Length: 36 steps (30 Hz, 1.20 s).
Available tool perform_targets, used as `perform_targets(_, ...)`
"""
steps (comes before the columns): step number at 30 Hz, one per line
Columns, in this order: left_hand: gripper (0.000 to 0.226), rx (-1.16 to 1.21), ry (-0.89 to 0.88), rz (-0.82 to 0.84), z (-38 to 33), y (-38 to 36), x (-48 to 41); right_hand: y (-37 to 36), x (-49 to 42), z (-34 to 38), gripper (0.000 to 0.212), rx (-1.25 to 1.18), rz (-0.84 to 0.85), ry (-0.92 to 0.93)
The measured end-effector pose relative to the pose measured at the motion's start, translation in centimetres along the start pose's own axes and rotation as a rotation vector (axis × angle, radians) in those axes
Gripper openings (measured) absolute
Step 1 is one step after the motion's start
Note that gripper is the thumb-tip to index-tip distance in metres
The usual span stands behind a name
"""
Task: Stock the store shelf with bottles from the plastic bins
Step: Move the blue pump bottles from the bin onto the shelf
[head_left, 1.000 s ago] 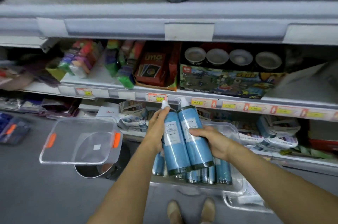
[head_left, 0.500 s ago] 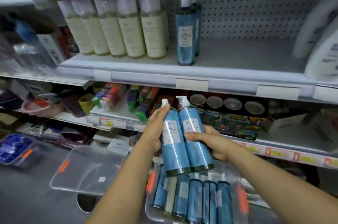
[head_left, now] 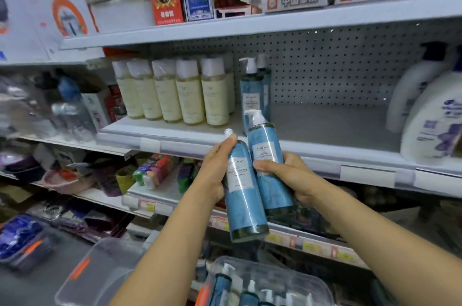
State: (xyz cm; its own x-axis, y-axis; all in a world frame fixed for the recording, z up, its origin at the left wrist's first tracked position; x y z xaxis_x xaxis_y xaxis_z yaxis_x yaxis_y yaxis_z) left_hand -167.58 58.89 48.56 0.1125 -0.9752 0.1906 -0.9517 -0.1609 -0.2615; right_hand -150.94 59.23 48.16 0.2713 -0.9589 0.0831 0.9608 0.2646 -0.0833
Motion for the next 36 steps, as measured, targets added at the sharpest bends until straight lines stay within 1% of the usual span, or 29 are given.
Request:
perform_targets(3,0.050,-0.013,-0.030,-0.009,-2.0,-0.9,-1.3,0.8,-1.2,2.6,0.044,0.013,-0.051,0.051)
perform_targets(7,0.053,-0.053,-0.053,0.001,-4.3,-1.6,-3.4,2.2,-3.7,5.8,0.042,0.020,-0.164,0.128)
perform_targets(10,0.050,-0.044,-0.064,0.014,-5.3,-1.9,-4.9,3.3,-6.2,7.5,0.051,0.024,-0.259,0.167)
perform_targets(13,0.051,-0.030,-0.047,0.023,-5.8,-2.0,-6.2,4.3,-8.7,8.4,0.057,0.016,-0.339,0.185)
perform_targets(19,0.049,-0.018,-0.032,0.039,-6.0,-2.0,-8.6,5.5,-12.9,8.4,0.057,0.052,-0.430,0.244)
perform_targets(24,0.050,-0.019,-0.028,0.038,-6.3,-1.8,-10.5,7.0,-15.6,8.2,0.061,0.145,-0.425,0.253)
perform_targets(26,0.051,-0.006,-0.023,0.036,-6.3,-1.8,-11.1,7.6,-16.3,8.4,0.059,0.197,-0.390,0.249)
perform_targets(29,0.052,0.009,-0.018,0.030,-6.2,-1.8,-11.7,8.8,-17.3,8.4,0.066,0.234,-0.329,0.258)
perform_targets(33,0.056,0.023,-0.034,0.020,-6.1,-1.6,-12.1,9.9,-18.5,8.1,0.069,0.268,-0.312,0.276)
perform_targets(36,0.055,0.019,-0.044,0.018,-6.1,-1.4,-12.1,10.3,-19.3,7.9,0.070,0.293,-0.294,0.271)
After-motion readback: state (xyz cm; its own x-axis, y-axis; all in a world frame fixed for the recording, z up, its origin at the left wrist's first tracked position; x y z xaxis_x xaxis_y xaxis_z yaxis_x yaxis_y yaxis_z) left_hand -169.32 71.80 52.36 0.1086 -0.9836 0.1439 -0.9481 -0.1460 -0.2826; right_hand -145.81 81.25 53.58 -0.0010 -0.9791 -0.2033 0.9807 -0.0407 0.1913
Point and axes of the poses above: each hand's wrist, its own x-axis away from the middle knuckle, its own y-axis out of the back of the hand, z = x × y, the point moved 3 cm from there along -x, towards the middle knuckle, and after that the axes turned 1 degree about -x, right-handed, at the moved point
